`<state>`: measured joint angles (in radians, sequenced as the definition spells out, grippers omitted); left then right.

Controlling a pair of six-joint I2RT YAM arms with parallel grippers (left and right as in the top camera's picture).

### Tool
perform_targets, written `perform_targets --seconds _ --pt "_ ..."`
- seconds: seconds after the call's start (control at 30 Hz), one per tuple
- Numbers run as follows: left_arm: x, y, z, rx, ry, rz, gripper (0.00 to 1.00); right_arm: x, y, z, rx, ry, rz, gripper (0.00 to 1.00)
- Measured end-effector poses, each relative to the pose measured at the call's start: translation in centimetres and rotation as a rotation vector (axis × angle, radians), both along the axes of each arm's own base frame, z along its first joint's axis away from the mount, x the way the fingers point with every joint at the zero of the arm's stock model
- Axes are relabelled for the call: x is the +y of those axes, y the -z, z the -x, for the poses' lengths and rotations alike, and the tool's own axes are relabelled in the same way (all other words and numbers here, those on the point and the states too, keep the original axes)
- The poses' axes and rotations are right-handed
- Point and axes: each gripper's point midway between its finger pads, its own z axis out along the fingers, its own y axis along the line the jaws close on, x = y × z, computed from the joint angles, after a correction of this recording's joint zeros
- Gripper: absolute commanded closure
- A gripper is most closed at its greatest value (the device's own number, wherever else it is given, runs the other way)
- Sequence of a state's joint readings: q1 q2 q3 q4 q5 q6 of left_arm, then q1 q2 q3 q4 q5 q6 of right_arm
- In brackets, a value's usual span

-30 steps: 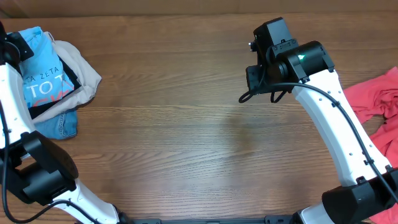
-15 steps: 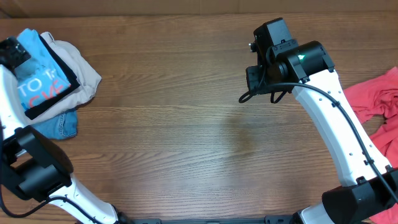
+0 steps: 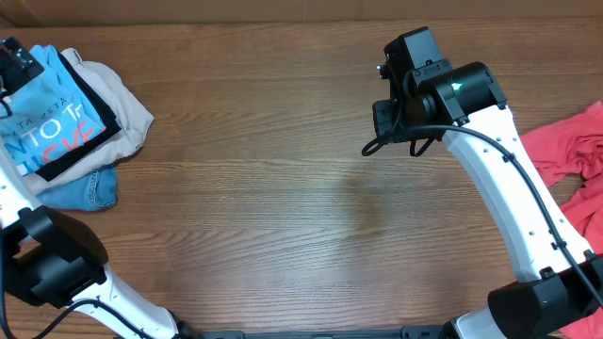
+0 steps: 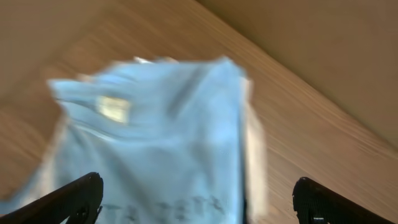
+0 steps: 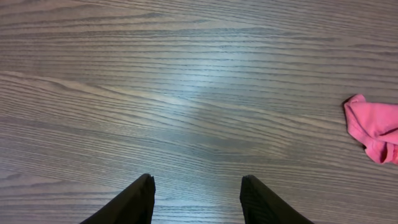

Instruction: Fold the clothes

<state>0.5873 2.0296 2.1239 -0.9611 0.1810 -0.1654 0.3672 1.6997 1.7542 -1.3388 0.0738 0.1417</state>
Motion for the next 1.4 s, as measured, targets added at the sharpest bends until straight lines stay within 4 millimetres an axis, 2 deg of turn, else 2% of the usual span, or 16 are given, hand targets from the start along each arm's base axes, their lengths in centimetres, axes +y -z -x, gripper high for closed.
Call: perform_targets --seconds 0.17,0.33,0.37,0.57,0.73,0.87,1.0,1.13,1.23,1.3,1.4 --pt "-5.0 1.4 -0.1 0.062 0.124 0.106 0.00 0.1 0.0 0.0 0.003 0.004 -0.006 0.35" --pt "-11.2 2.7 0.1 0.166 0.271 0.149 0.00 0.2 0.0 0.0 0.000 0.009 -0.013 0.04" --pt "-12.6 2.9 0.2 0.190 0.306 0.152 0.00 0.2 0.0 -0.1 -0.002 0.010 -0.014 0.00" --pt "-20.4 2.2 -0.6 0.246 0.491 0.075 0.00 0.6 -0.6 -1.3 -0.058 0.004 -0.032 0.00" --pt "-26.6 0.6 -0.4 0.260 0.643 -0.042 0.00 1.0 -1.9 -4.0 -0.167 0.028 -0.082 0.00" --pt "-31.0 -0.8 1.0 0.258 0.757 -0.102 0.00 -0.8 -3.0 -6.3 -0.239 0.108 -0.130 0.00" --pt "-33.1 -1.7 2.5 0.272 0.815 -0.125 0.00 -4.6 -3.0 -7.3 -0.235 0.210 -0.159 0.00" --pt "-33.6 -1.4 3.5 0.307 0.836 -0.128 0.00 -8.6 -1.7 -5.8 -0.144 0.328 -0.144 0.00" --pt "-33.3 -1.5 4.7 0.345 0.832 -0.131 0.00 -10.6 -1.4 -4.3 -0.092 0.392 -0.135 0.00" --pt "-32.9 -1.9 6.0 0.371 0.817 -0.134 0.00 -11.3 -2.2 -3.1 -0.085 0.419 -0.136 0.00" --pt "-32.5 -4.2 7.5 0.330 0.792 -0.151 0.00 -11.5 -4.8 -1.5 -0.152 0.423 -0.153 0.00"
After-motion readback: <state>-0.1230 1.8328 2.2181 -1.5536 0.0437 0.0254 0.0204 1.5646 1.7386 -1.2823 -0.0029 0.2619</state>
